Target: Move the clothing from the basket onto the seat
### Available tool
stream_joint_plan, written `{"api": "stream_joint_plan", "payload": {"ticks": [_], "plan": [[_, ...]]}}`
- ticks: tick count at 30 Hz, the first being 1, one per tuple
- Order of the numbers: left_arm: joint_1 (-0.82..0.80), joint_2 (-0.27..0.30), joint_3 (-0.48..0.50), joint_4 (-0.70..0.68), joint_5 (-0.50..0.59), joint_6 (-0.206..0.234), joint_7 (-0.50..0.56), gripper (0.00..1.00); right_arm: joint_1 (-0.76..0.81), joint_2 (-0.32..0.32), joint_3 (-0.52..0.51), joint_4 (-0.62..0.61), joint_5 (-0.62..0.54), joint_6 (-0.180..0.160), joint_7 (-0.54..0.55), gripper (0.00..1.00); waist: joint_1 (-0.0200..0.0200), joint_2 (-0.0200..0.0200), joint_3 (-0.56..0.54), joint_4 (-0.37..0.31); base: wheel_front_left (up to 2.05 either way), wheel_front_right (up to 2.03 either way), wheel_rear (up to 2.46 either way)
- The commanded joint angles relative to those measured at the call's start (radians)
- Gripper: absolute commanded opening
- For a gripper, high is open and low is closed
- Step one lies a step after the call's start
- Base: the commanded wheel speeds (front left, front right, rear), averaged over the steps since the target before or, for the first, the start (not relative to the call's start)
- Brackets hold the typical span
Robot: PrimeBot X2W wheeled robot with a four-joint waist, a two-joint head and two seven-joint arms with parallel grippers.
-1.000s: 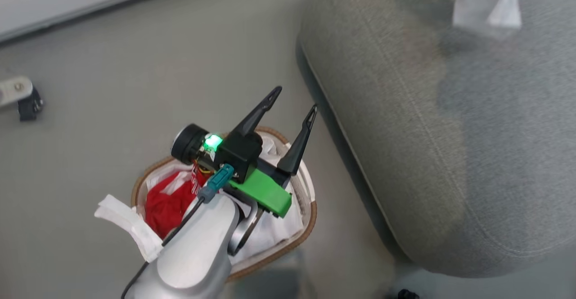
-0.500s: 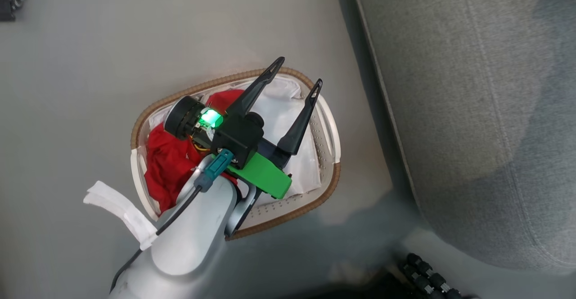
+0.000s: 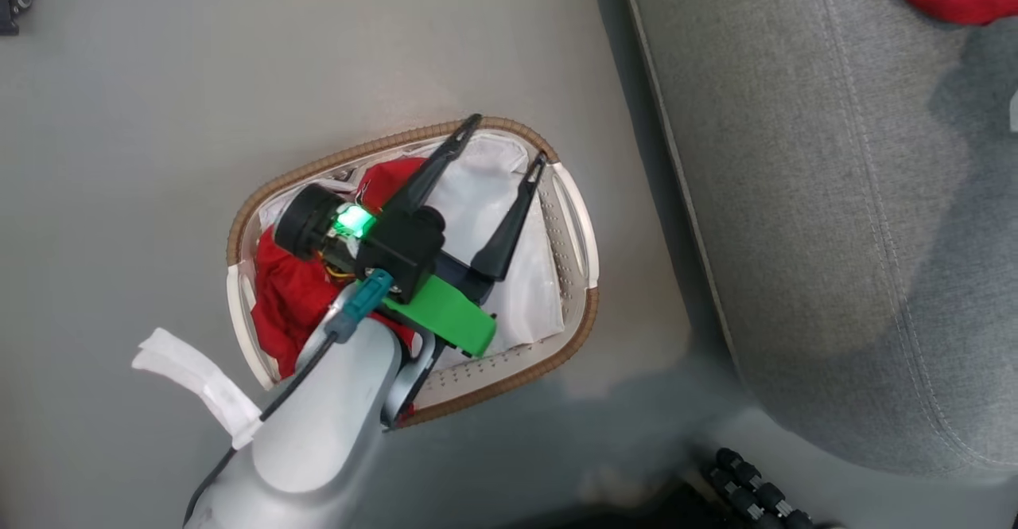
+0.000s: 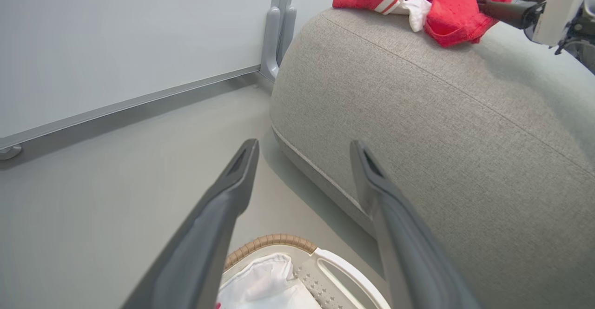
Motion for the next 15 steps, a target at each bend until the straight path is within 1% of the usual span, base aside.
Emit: {"api": "stream_joint_plan", "payload": {"ticks": [1, 7, 15], "plan": [[0.014, 0.007, 0.015, -0.003, -0.005, -0.003, 0.0, 1.0, 0.029, 0.001, -0.005, -0.01, 0.006, -0.001, -0.002, 1.0, -0.0001, -0.0001, -0.02, -0.007, 0.0, 0.0, 0.0], [0.037, 0.013, 0.066, -0.007, -0.011, -0.003, 0.0, 1.0, 0.126, 0.011, -0.01, -0.053, 0.019, -0.001, -0.002, 1.0, -0.0001, -0.0001, -0.077, -0.013, 0.0, 0.0, 0.0], [0.085, -0.008, 0.158, -0.008, -0.046, -0.003, 0.001, 1.0, 0.212, 0.006, -0.01, -0.09, 0.007, -0.001, -0.002, 1.0, -0.0001, -0.0001, -0.206, -0.001, 0.0, 0.0, 0.0]]}}
